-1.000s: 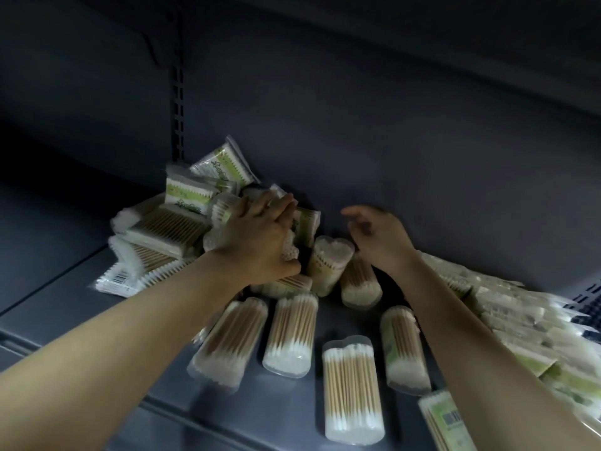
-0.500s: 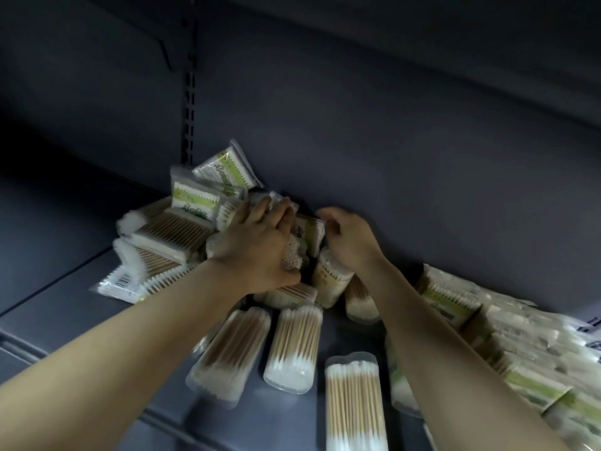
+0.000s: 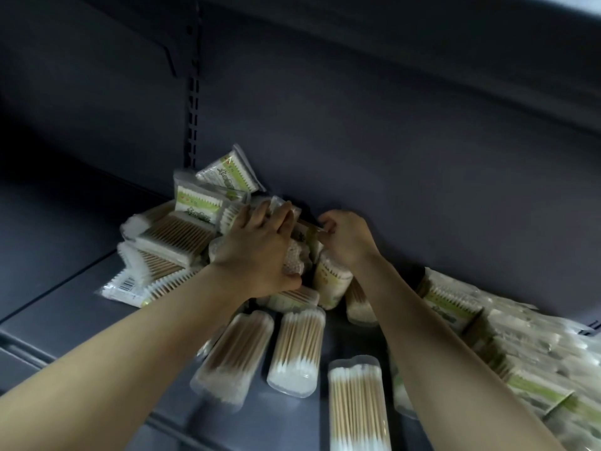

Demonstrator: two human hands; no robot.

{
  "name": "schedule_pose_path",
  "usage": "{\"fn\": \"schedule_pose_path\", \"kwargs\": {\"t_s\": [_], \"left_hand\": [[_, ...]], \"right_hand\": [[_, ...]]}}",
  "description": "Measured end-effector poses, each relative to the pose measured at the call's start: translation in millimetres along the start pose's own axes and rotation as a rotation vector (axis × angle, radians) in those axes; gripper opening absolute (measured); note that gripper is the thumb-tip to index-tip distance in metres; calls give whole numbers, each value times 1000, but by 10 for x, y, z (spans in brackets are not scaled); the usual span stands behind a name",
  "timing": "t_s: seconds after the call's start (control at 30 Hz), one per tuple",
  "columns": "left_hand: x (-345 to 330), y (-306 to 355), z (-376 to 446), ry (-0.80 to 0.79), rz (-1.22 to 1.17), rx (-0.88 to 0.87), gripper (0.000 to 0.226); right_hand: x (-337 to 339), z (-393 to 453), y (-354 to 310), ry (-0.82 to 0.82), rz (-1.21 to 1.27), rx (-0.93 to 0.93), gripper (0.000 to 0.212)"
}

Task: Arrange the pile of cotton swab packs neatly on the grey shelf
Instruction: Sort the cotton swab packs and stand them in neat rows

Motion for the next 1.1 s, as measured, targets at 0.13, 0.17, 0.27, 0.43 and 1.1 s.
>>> {"fn": "schedule_pose_path", "kwargs": {"t_s": [0.13, 0.17, 0.27, 0.43, 1.1], "left_hand": [[14, -3, -7, -11, 4, 0, 101], [15, -6, -7, -15, 0, 2, 101], [12, -15, -7, -27, -8, 5, 101], [17, -10, -13, -18, -6, 4, 99], [45, 32, 15, 35, -22, 15, 91]], "right_hand": [[20, -11, -5, 20, 23, -59, 22], [22, -17, -10, 18, 32, -74, 19], [4, -7, -8, 9, 36, -106, 15], [-52, 57, 27, 11, 30, -145, 9], [516, -277, 72, 239, -27, 5, 16]]}}
Point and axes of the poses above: each hand's wrist, its own z-axis towards the middle knuckle, its own x-axis out of the back of the hand, y = z × x, the point moved 5 cm from there along z, towards the middle knuckle, and after that the axes turned 5 degrees about y, right-handed, at the moved point
